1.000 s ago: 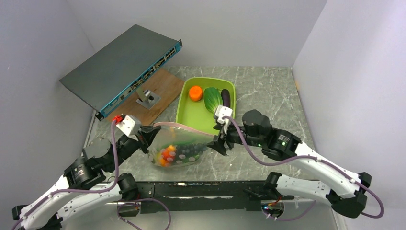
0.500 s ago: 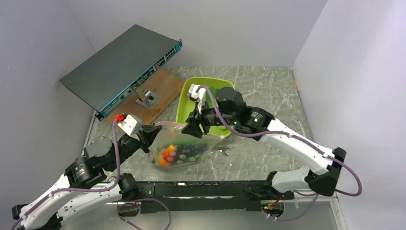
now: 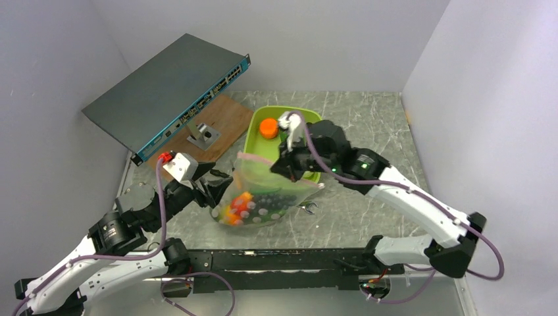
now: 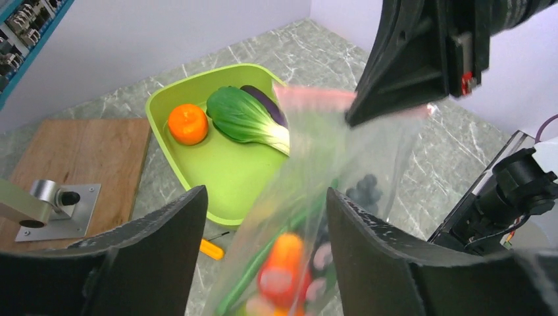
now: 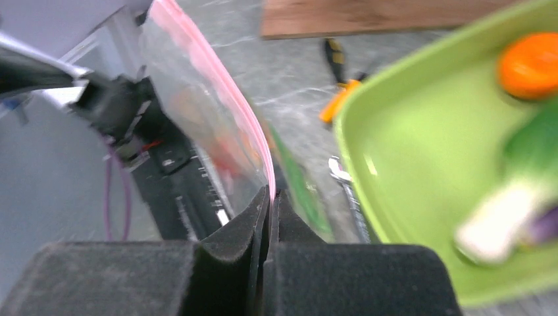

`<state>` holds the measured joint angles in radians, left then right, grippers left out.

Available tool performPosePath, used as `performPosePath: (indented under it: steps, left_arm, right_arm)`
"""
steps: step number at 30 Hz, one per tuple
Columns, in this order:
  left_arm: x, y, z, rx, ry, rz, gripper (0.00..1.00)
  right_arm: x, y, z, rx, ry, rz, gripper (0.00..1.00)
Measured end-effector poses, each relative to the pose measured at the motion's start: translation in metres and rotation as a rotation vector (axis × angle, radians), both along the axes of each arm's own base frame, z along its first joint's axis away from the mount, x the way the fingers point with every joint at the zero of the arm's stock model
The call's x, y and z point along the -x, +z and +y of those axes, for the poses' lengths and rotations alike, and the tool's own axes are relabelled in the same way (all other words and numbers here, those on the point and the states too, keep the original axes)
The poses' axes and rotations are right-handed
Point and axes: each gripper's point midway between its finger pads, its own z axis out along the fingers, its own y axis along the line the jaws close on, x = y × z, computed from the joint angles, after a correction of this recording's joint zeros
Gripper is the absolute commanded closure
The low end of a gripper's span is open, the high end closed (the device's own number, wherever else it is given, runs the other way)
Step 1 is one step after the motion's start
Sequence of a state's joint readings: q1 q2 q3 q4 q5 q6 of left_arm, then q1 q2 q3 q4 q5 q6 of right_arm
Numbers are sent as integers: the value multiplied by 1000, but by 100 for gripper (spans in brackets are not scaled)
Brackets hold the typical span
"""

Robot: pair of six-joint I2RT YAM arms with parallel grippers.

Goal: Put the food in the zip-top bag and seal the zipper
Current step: Place the zipper food storage bag at the center of the board.

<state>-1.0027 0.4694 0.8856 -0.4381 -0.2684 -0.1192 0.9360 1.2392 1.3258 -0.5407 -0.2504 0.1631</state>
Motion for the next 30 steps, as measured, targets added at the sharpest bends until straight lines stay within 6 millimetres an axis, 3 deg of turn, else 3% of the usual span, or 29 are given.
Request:
performPosePath:
  steps: [2,6,9,18,23,30]
  left_arm:
    - [0,3,1,6,0,-5,16]
    - [0,3,1,5,2,-4,14]
    - [1,1,2,-2,3,-1,13]
    - [3,-5,3,-34,-7,7,12]
    - [5,-7,-4,-60,-44,4,12]
    - [10,-14,-17,-114,-117,27,11]
  right_arm:
    - [-18,1,-31,5,-115,-1,100]
    - [-63,2,-116,28,-429,2,100]
    - [-82,-1,-180,81,-669,-4,100]
    - [-77,-2,-308,326,-1218,-39,100]
    - [-58,7,-375,464,-1530,-66,100]
    - [-28,36,-424,588,-1790,-157,100]
